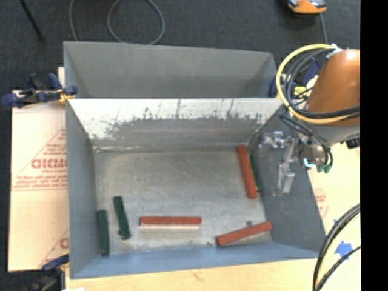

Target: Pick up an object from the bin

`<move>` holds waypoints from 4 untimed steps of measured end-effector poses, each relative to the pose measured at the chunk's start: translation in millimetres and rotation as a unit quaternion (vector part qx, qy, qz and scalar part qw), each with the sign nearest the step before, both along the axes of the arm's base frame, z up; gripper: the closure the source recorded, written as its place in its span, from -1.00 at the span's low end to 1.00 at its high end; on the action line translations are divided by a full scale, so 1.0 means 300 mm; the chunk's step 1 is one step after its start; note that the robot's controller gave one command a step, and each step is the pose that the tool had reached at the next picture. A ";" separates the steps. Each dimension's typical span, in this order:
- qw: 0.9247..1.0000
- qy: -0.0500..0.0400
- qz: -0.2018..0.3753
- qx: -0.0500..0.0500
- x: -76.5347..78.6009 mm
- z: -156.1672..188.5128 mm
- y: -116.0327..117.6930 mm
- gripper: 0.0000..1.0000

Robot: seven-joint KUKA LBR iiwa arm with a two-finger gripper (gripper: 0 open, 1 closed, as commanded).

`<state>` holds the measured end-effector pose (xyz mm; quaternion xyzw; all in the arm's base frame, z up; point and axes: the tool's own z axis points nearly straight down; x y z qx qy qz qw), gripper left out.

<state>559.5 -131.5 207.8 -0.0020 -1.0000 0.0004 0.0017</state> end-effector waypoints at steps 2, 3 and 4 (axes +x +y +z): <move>0.981 -0.005 0.193 0.000 -0.221 -0.352 0.125 -1.00; 0.932 -0.004 0.363 0.000 -0.233 -0.358 0.109 -1.00; 0.896 -0.001 0.445 0.001 -0.205 -0.459 0.141 -1.00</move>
Offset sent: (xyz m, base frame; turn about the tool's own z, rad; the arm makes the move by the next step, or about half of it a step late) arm -0.0797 0.0111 -0.1378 -0.3833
